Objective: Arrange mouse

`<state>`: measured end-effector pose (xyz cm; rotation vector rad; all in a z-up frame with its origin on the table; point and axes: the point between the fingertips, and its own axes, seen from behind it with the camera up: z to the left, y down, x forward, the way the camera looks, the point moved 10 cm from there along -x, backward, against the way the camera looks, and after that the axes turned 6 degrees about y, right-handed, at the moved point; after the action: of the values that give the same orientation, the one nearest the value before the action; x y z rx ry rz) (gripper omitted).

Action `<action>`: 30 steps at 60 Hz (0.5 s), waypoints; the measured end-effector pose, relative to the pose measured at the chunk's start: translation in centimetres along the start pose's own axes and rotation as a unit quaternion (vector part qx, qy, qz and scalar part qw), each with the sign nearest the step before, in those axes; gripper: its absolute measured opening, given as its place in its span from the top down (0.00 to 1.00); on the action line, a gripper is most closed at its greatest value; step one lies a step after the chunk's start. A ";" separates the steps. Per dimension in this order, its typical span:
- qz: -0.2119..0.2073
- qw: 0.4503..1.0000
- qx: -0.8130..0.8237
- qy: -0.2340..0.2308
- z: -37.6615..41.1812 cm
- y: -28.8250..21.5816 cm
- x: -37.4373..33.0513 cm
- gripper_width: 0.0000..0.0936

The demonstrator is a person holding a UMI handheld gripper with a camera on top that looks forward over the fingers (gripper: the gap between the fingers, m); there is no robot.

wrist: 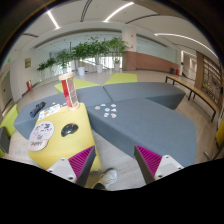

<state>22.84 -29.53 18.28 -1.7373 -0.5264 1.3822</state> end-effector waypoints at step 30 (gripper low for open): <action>-0.002 0.981 -0.068 -0.182 17.9 1.5 11.1 0.12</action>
<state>9.21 -15.91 9.74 -1.5911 -0.8396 1.7066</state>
